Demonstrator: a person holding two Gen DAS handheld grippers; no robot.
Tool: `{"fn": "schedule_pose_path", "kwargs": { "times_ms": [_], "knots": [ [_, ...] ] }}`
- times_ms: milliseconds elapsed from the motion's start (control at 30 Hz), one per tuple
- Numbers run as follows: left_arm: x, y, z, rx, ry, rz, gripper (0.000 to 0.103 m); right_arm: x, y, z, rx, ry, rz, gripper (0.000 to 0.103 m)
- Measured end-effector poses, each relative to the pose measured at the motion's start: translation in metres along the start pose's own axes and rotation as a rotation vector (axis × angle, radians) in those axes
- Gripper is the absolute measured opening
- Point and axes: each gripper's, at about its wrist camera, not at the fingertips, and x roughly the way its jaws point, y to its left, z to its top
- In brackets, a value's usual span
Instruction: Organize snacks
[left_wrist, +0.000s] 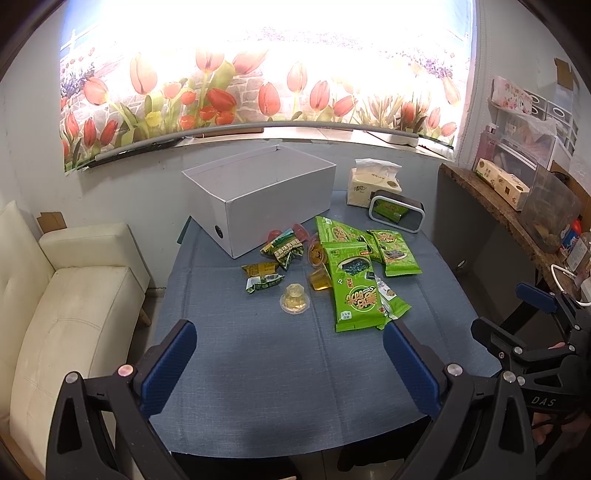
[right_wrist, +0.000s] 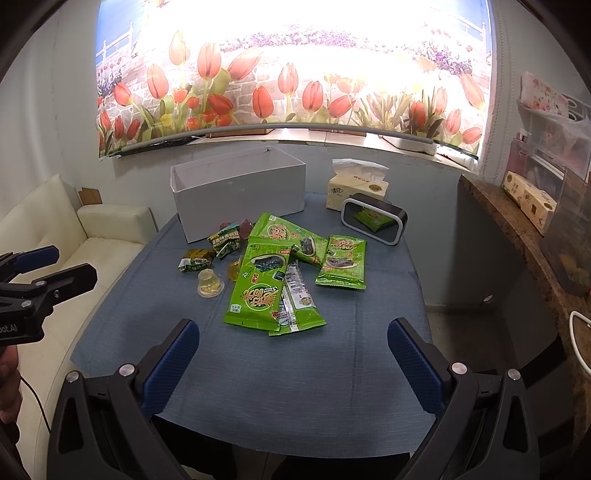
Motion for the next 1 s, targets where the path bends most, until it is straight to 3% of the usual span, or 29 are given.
{"fn": "schedule_pose_path", "kwargs": {
  "times_ms": [333,833,1000],
  "knots": [
    [0.001,0.002,-0.001,-0.005,-0.008,-0.003,0.103,0.018,0.002,0.005,0.001,0.014,0.025,0.103],
    [-0.009,0.016,-0.005,-0.033,-0.023,0.016,0.103,0.179,0.017,0.038,0.067,0.159,0.079,0.103],
    [-0.011,0.021,-0.007,-0.043,-0.026,0.027,0.103,0.22,0.032,0.042,0.003,0.21,0.009,0.103]
  ]
}}
